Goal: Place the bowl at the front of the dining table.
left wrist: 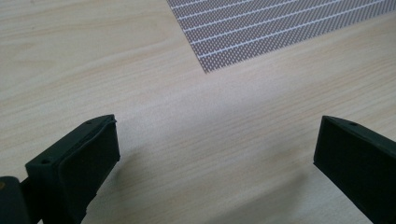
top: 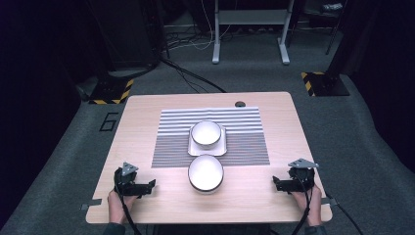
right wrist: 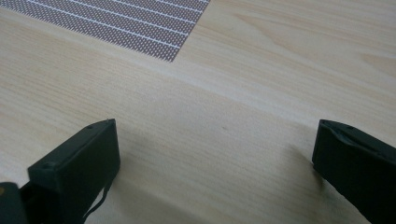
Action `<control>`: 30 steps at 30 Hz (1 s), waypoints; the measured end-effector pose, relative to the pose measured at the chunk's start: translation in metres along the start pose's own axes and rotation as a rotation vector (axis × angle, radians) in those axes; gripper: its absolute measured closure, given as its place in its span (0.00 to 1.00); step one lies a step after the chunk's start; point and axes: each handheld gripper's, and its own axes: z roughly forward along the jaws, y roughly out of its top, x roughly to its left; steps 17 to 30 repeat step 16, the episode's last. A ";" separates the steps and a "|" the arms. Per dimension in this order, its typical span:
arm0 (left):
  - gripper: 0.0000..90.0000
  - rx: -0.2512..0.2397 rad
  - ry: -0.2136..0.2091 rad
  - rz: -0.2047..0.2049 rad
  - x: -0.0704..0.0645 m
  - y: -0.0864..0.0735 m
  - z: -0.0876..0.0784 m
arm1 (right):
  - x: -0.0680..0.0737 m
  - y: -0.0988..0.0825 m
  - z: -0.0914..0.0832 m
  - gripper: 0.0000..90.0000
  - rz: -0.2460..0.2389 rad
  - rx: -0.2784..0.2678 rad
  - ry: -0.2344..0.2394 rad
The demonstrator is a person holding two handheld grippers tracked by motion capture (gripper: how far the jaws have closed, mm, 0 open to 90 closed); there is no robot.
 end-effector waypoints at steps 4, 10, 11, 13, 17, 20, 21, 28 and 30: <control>0.00 -0.012 0.019 -0.007 0.001 -0.002 0.002 | -0.004 -0.004 -0.003 0.00 -0.006 0.006 0.018; 0.00 -0.015 0.052 -0.036 0.002 -0.002 0.002 | -0.004 -0.005 -0.004 0.00 -0.011 0.006 0.023; 0.00 -0.015 0.053 -0.038 0.002 -0.002 0.002 | -0.003 -0.005 -0.004 0.00 -0.006 0.006 0.020; 0.00 -0.013 0.061 -0.041 0.002 -0.002 0.002 | -0.003 -0.004 -0.003 0.00 -0.009 0.008 0.017; 0.00 -0.013 0.064 -0.049 0.001 -0.001 0.003 | -0.001 -0.003 -0.002 0.00 0.002 0.006 0.010; 0.00 -0.013 0.064 -0.049 0.001 -0.001 0.003 | -0.001 -0.003 -0.002 0.00 0.002 0.006 0.010; 0.00 -0.013 0.064 -0.049 0.001 -0.001 0.003 | -0.001 -0.003 -0.002 0.00 0.002 0.006 0.010; 0.00 -0.013 0.064 -0.049 0.001 -0.001 0.003 | -0.001 -0.003 -0.002 0.00 0.002 0.006 0.010; 0.00 -0.013 0.064 -0.049 0.001 -0.001 0.003 | -0.001 -0.003 -0.002 0.00 0.002 0.006 0.010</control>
